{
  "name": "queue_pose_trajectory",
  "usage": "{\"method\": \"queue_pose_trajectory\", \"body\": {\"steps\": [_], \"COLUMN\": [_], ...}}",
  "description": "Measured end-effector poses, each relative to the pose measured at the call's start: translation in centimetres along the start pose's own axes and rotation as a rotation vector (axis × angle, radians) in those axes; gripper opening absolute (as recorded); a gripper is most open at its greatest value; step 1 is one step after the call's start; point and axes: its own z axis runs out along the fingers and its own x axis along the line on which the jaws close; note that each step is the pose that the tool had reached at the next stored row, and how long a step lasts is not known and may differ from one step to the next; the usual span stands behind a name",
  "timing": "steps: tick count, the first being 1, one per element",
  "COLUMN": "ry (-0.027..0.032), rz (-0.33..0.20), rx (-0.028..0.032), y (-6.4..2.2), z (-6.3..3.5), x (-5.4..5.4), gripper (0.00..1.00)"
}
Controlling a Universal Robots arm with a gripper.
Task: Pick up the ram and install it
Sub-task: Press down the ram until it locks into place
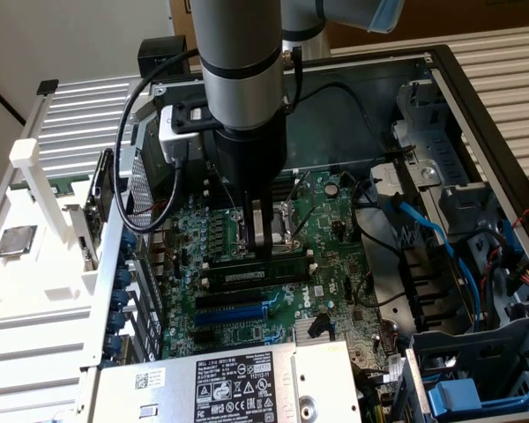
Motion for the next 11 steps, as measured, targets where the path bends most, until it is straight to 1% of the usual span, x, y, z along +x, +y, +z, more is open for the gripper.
{"method": "queue_pose_trajectory", "body": {"steps": [5, 11], "ry": [0.0, 0.0002], "rz": [0.0, 0.0], "rx": [-0.0008, -0.0021], "y": [0.03, 0.04], "z": [0.61, 0.84], "x": [-0.17, -0.18], "gripper": [0.1, 0.1]}}
